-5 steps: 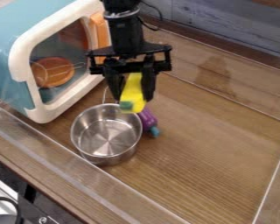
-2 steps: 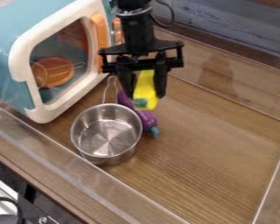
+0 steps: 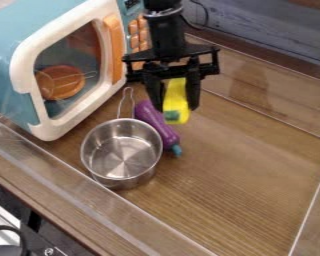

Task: Remove the banana from inside the silver pot and put it on the table

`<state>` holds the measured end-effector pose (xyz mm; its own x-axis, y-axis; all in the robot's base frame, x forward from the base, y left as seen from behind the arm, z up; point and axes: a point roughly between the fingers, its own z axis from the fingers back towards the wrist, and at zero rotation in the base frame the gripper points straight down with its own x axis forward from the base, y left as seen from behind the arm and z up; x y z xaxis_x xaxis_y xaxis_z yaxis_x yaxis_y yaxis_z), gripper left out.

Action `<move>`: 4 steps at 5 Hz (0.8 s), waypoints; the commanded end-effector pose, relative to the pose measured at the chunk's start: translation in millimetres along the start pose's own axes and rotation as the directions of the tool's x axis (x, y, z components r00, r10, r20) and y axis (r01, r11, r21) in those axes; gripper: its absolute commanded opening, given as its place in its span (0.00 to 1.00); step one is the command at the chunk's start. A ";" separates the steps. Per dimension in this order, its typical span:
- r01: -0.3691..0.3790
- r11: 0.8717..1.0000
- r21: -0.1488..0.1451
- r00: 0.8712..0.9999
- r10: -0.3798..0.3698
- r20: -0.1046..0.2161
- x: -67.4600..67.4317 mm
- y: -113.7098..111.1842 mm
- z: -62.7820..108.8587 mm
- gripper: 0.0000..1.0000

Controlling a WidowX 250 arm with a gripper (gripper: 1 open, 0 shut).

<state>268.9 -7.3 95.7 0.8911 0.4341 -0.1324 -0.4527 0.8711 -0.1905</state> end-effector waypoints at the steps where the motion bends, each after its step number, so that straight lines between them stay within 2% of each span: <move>1: 0.013 1.000 -0.023 0.999 -0.012 0.045 5.8 -10.7 10.5 0.00; 4: 0.011 0.999 -0.040 0.998 -0.009 0.054 7.1 -23.3 5.4 0.00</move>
<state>278.0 -23.0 92.9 0.8898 0.4401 -0.1209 -0.4563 0.8646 -0.2106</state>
